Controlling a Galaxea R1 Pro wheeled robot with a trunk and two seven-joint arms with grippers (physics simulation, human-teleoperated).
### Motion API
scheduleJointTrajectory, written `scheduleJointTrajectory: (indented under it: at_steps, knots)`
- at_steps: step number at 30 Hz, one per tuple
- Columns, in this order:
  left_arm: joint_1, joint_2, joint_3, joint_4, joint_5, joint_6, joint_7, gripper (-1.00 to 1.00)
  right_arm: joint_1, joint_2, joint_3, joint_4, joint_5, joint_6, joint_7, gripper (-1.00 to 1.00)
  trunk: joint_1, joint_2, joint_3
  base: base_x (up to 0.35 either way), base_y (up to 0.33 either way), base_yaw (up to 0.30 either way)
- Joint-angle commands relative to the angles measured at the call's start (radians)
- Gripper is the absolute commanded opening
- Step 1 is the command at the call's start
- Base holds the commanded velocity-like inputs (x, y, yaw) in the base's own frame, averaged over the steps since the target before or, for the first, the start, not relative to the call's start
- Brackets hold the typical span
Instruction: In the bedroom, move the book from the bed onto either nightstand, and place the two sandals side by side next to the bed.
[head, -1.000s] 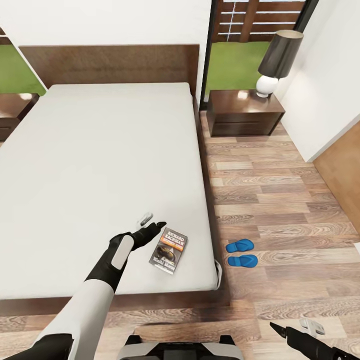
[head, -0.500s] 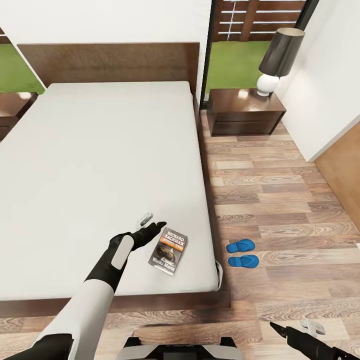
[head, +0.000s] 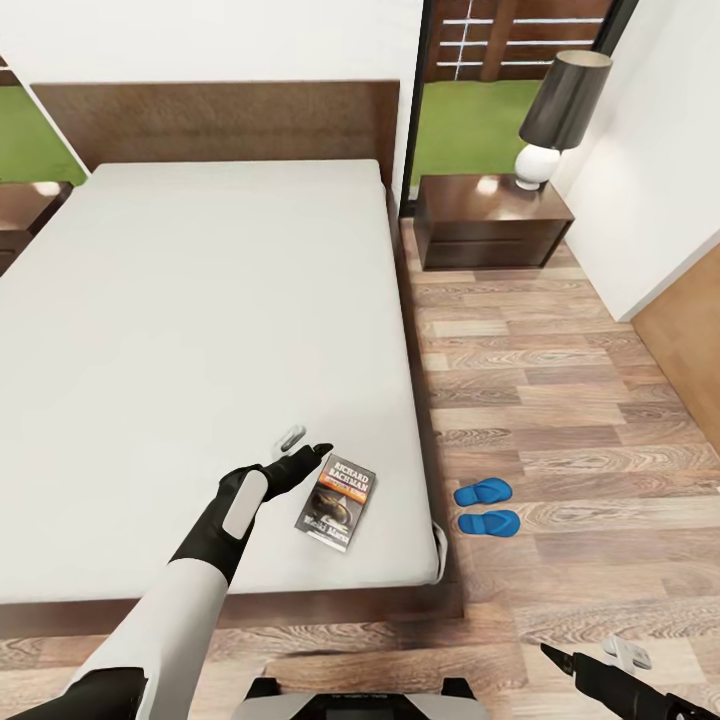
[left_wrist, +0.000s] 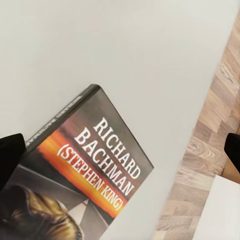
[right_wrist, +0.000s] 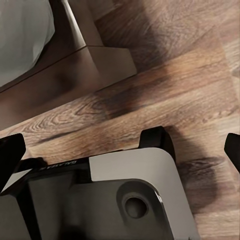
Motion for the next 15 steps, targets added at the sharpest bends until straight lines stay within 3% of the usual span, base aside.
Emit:
scheduleJointTrajectory:
  at_steps: [1, 15]
  knots:
    - [0.0, -0.001, 0.006, -0.001, 0.003, 0.007, -0.002, 1.0, -0.001, 0.001, -0.007, -0.001, 0.009, 0.006, 0.008, 1.0, 0.004, -0.008, -0.004, 0.0, 0.0, 0.0]
    - [0.0, -0.001, 0.006, -0.001, 0.003, 0.007, -0.002, 1.0, -0.001, 0.001, -0.007, -0.001, 0.009, 0.006, 0.008, 1.0, 0.058, -0.106, -0.048, 0.0, 0.0, 0.0]
